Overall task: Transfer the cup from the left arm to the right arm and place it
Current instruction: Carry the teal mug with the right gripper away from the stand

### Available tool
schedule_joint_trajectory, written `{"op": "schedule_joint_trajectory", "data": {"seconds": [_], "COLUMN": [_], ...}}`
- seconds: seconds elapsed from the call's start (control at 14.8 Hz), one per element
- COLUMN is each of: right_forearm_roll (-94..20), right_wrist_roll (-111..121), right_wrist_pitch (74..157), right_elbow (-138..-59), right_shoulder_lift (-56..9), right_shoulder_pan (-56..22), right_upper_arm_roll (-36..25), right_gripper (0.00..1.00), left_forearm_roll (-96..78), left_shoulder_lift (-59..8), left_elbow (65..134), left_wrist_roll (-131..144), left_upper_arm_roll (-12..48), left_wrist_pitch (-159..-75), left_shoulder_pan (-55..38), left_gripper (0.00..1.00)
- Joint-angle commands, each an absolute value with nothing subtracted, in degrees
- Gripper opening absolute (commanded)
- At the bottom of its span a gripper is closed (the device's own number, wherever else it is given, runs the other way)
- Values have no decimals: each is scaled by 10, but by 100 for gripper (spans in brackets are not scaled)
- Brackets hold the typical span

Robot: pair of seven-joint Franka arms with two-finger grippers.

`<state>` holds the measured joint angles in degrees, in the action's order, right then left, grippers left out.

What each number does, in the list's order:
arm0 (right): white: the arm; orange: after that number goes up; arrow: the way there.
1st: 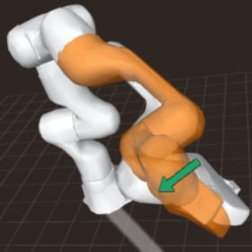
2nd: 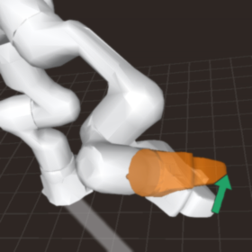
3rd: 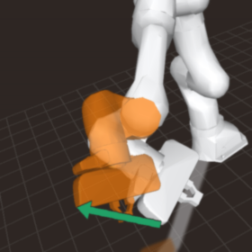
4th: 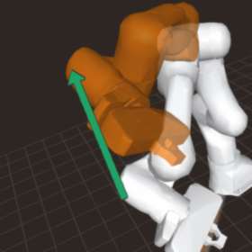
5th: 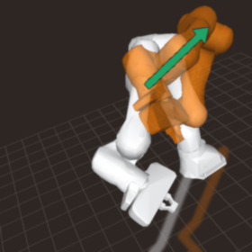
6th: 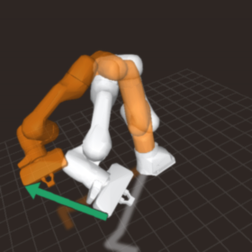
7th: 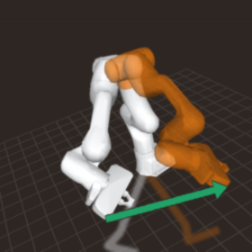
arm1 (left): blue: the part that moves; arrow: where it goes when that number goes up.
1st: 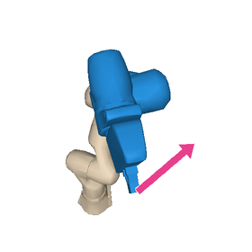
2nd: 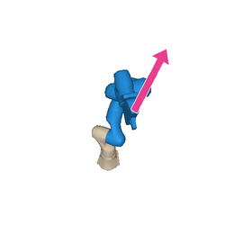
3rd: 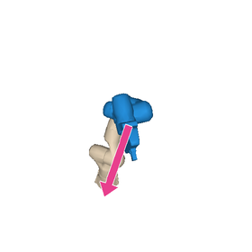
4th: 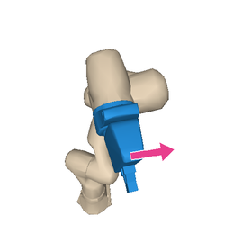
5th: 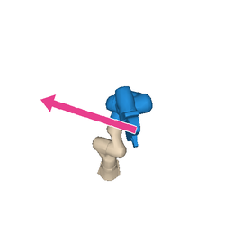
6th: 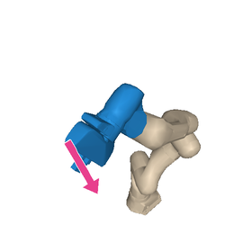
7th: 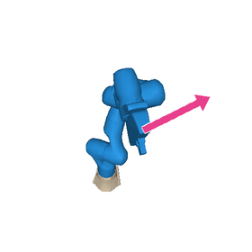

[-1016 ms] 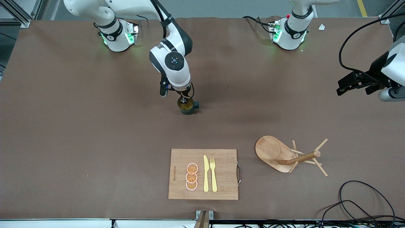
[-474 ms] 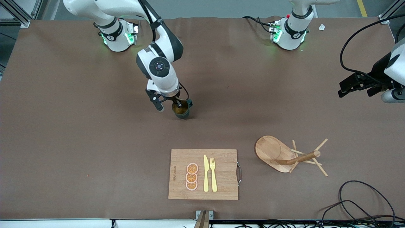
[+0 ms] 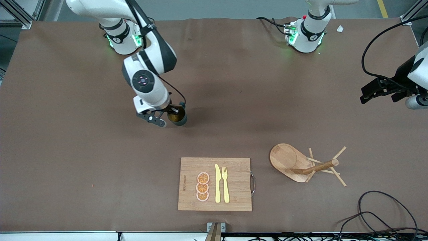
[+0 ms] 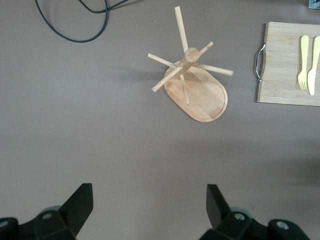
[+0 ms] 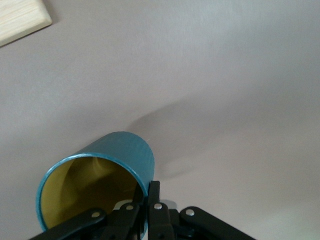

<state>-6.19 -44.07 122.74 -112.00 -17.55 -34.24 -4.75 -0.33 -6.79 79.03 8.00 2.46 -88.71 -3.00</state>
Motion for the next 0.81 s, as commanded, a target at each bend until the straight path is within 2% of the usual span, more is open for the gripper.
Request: {"op": "schedule_joint_trajectory", "data": {"seconds": [0.0, 0.41, 0.75], "right_forearm_roll": [-53, -28, -15], "right_wrist_roll": [-271, 132, 421], "right_wrist_pitch": [1216, 1224, 1282], "right_elbow": [-1157, -1209, -1256], "right_shoulder_lift": [-128, -85, -74], "right_shoulder_pan": [-302, -184, -126], "right_upper_arm_roll": [-41, -40, -40], "right_gripper": [0, 0, 0], "left_forearm_roll": [7, 6, 4], "left_shoulder_lift": [-72, -71, -70], "left_elbow": [777, 777, 777], "left_wrist_roll": [80, 81, 82], "left_upper_arm_roll": [23, 23, 24], "left_wrist_pitch": [-880, -878, -878], "left_shoulder_pan": [-33, -33, -34], "left_gripper": [100, 100, 100]}}
